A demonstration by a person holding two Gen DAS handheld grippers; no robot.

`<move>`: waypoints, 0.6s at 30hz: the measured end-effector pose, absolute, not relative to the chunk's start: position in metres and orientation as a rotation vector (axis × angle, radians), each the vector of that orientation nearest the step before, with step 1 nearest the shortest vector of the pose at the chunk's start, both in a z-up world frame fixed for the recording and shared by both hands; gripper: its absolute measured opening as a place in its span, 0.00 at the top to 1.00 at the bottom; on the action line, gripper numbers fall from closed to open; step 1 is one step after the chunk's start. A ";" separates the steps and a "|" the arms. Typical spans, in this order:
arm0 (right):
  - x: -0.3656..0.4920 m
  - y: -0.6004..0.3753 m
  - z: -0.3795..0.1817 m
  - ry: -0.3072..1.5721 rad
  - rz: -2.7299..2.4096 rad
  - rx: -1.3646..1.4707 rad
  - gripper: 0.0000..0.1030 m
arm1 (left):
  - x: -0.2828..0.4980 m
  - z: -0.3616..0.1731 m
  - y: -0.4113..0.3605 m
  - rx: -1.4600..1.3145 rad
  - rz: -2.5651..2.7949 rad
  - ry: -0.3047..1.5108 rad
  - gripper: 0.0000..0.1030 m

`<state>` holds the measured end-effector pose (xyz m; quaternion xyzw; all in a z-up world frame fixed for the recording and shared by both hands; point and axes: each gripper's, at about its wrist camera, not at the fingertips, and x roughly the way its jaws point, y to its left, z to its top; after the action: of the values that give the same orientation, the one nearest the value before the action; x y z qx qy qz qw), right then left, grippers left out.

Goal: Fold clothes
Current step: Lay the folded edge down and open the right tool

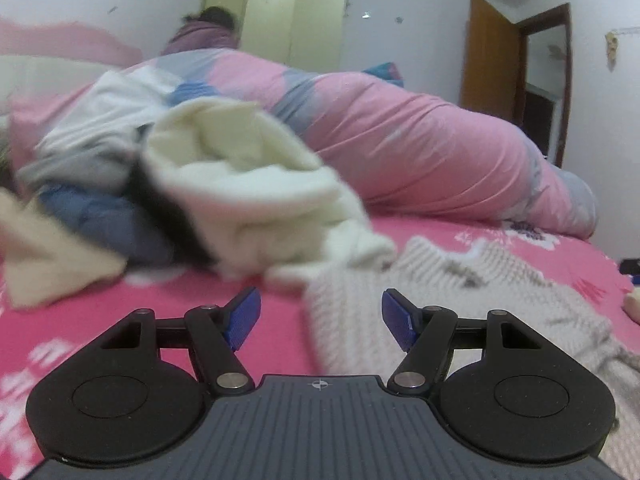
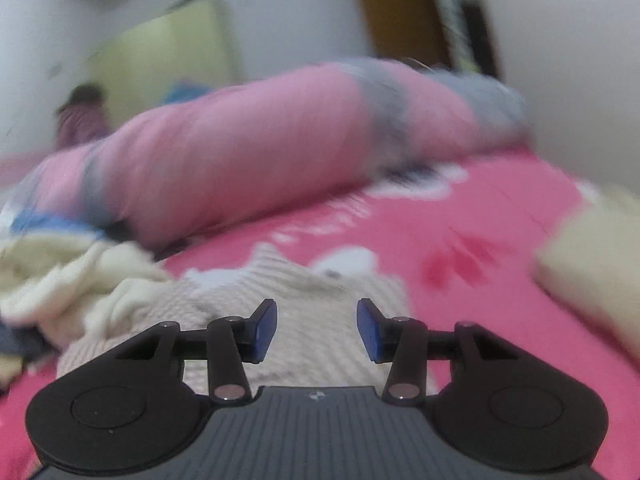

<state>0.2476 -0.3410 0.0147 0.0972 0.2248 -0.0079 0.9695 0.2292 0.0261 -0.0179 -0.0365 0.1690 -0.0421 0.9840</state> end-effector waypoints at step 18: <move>0.289 -0.323 -0.029 0.560 0.025 0.019 0.61 | 0.296 -0.033 0.003 -0.015 -0.118 0.508 0.53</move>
<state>0.2889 -0.3227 -0.0288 0.0092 0.2761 0.0124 0.9610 0.2961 0.0029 -0.0327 -0.0072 0.2512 -0.0583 0.9662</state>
